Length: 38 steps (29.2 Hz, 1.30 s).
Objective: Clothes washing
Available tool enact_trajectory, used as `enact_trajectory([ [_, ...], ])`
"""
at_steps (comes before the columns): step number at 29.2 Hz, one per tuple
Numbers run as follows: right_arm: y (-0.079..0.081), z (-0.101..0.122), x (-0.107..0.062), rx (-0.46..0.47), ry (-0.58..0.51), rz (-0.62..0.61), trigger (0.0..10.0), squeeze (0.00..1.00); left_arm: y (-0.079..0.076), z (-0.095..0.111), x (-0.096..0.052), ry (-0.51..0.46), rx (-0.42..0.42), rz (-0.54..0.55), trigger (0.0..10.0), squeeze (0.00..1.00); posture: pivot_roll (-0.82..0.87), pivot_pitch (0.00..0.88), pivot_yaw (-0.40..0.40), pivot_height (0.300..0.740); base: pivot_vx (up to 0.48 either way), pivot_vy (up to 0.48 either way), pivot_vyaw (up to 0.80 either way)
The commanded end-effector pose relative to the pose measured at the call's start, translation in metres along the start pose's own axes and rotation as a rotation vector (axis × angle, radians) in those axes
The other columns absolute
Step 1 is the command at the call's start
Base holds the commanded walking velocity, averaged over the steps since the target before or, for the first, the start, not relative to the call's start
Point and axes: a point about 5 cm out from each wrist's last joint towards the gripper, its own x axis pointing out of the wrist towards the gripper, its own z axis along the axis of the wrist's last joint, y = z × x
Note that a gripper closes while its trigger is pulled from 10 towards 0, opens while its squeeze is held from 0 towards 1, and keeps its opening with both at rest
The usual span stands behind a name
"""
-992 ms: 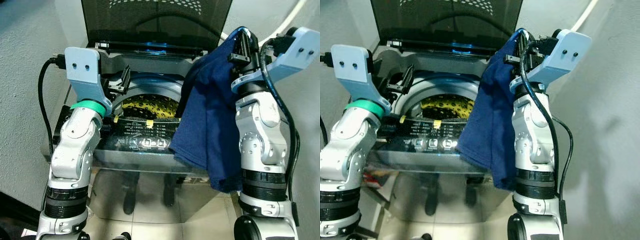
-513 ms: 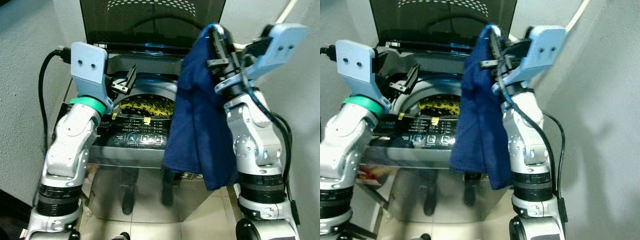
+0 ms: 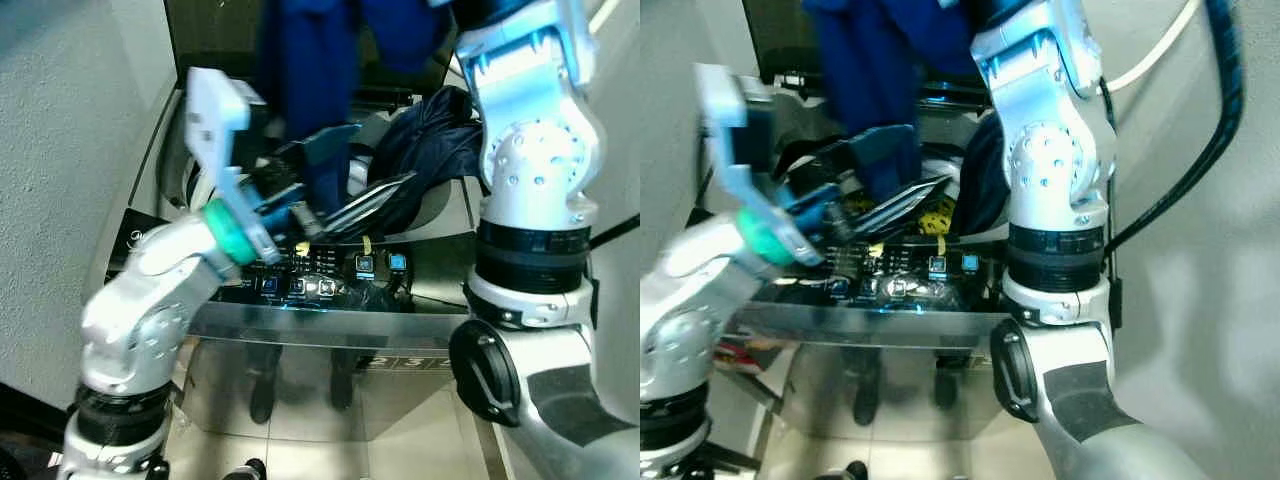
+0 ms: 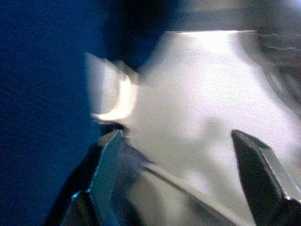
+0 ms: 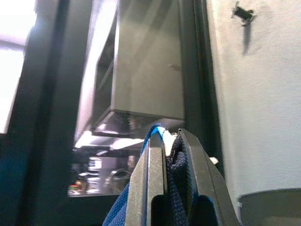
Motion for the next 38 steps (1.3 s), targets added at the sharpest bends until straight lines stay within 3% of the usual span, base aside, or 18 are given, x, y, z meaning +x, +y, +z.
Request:
enact_trajectory([
  [1,0.004,0.01,0.002,-0.006,-0.028,0.033,10.0,0.0,0.023,-0.006,-0.004,0.014,0.045,0.145,10.0,0.0,-0.02,0.045,0.012,0.74,0.0,0.0,0.0],
  [2,-0.002,0.006,-0.007,-0.03,0.016,0.012,10.0,0.0,0.055,-0.001,-0.002,0.03,0.124,0.303,10.0,0.0,-0.02,0.047,0.015,0.74,0.0,0.0,0.0],
  [3,-0.002,0.006,-0.007,-0.03,0.016,0.012,10.0,0.0,0.055,-0.001,-0.002,0.03,0.124,0.303,10.0,0.0,-0.02,0.047,0.015,0.74,0.0,0.0,0.0],
  [4,-0.009,-0.001,-0.016,-0.061,0.076,-0.017,10.0,0.0,0.08,0.009,-0.006,0.035,0.193,0.421,10.0,0.0,-0.03,0.05,0.017,0.74,0.0,0.0,0.0],
  [5,-0.009,-0.001,-0.016,-0.061,0.076,-0.017,10.0,0.0,0.08,0.009,-0.006,0.035,0.193,0.421,10.0,0.0,-0.03,0.05,0.017,0.74,0.0,0.0,0.0],
  [6,-0.021,-0.015,-0.03,-0.146,0.176,-0.09,10.0,0.0,0.103,0.022,-0.015,0.037,0.261,0.525,10.0,0.0,-0.04,0.058,0.031,0.74,0.0,0.0,0.0],
  [7,-0.021,-0.015,-0.03,-0.146,0.176,-0.09,10.0,0.0,0.103,0.022,-0.015,0.037,0.261,0.525,10.0,0.0,-0.04,0.058,0.031,0.74,0.0,0.0,0.0],
  [8,-0.039,-0.048,-0.059,-0.261,0.325,-0.229,10.0,0.0,0.12,0.032,-0.034,0.083,0.326,0.552,10.0,0.0,-0.02,0.071,0.033,0.74,0.0,0.0,0.0],
  [10,-0.043,-0.058,-0.067,-0.294,0.358,-0.27,10.0,0.0,0.12,0.031,-0.039,0.111,0.33,0.526,10.0,0.0,-0.02,0.071,0.033,0.74,0.0,0.0,0.0],
  [14,-0.055,-0.087,-0.07,-0.326,0.383,-0.423,10.0,0.0,0.077,-0.005,-0.051,0.245,0.214,0.257,10.0,0.0,0.01,0.075,0.027,0.74,0.0,0.0,0.0],
  [17,-0.052,-0.113,-0.064,-0.312,0.412,-0.453,10.0,0.0,0.019,-0.03,-0.06,0.276,0.077,0.019,10.0,0.0,0.04,0.079,0.013,0.74,0.0,0.0,0.0],
  [19,-0.052,-0.113,-0.064,-0.312,0.412,-0.453,10.0,0.0,0.019,-0.03,-0.06,0.276,0.077,0.019,10.0,0.0,0.04,0.079,0.013,0.74,0.0,0.0,0.0],
  [24,-0.042,-0.135,-0.054,-0.263,0.421,-0.459,10.0,0.0,-0.04,-0.056,-0.069,0.293,-0.118,-0.098,10.0,0.0,0.05,0.074,0.003,0.74,0.0,0.0,0.0],
  [27,-0.043,-0.136,-0.054,-0.349,0.434,-0.456,10.0,0.0,-0.051,-0.057,-0.07,0.282,-0.097,-0.105,10.0,0.0,0.05,0.07,0.001,0.74,0.0,0.0,0.0],
  [33,-0.044,-0.147,-0.07,-0.463,0.571,-0.365,10.0,0.0,-0.044,-0.04,-0.067,0.227,0.031,-0.05,10.0,0.0,0.03,0.063,0.007,0.74,0.0,0.0,0.0],
  [35,-0.045,-0.148,-0.076,-0.471,0.592,-0.351,10.0,0.07,-0.037,-0.034,-0.066,0.205,0.108,0.01,10.0,0.0,0.03,0.063,0.007,0.74,0.0,0.0,0.0],
  [36,-0.046,-0.149,-0.08,-0.469,0.609,-0.341,10.0,1.0,-0.03,-0.028,-0.065,0.185,0.159,0.072,10.0,0.0,0.03,0.063,0.007,0.74,0.0,0.0,0.0],
  [38,-0.047,-0.148,-0.084,-0.465,0.615,-0.334,10.0,1.0,-0.025,-0.023,-0.065,0.161,0.186,0.128,10.0,0.0,0.03,0.059,0.007,0.74,0.0,0.0,0.0],
])
